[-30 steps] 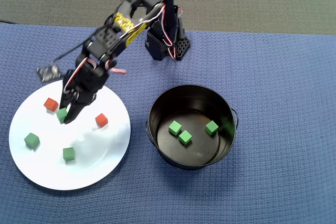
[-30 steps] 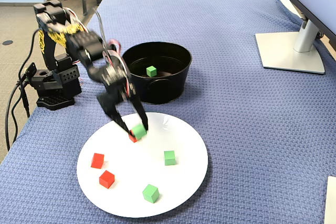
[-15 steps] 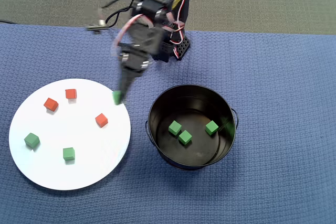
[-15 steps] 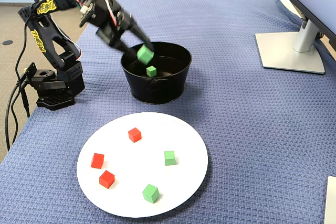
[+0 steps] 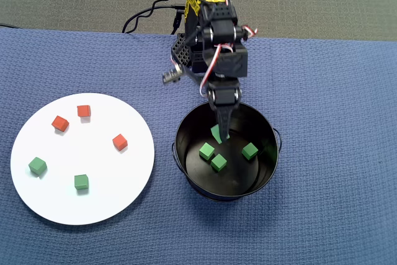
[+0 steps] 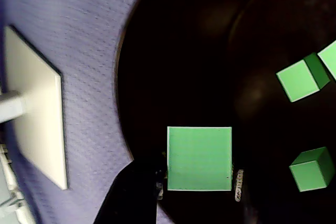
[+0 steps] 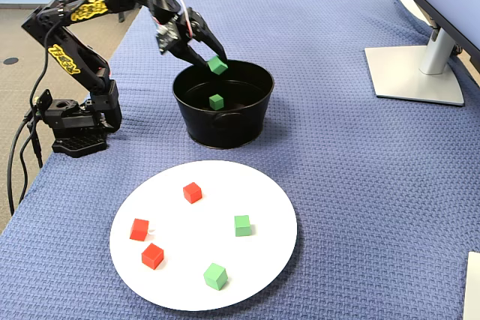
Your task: Pick up the green cubes from the white plate and place them in the black recipient
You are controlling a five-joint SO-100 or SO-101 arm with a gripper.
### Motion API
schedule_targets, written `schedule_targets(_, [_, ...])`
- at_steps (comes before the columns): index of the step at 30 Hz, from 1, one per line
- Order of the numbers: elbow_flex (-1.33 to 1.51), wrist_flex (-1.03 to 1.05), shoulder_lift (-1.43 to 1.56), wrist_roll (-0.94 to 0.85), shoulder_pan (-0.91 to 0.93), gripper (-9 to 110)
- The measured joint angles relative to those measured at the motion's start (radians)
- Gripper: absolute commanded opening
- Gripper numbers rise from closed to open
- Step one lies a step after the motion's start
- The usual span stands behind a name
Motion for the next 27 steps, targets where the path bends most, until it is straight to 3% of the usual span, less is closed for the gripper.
schedule_targets(4, [0.0,-0.02,-0.055,-0.002,-0.006,20])
schedule_targets(7, [-0.017,-0.025,-0.063,-0.035,-0.002,16])
schedule_targets(11, [-0.13,0.009,-0.075,-0.12,0.094,17])
schedule_targets(18, [-0.463,0.121,-0.239,-0.515,0.385,23])
schedule_targets(27, [-0.522,-0.141,-0.578,-1.083,0.726,29])
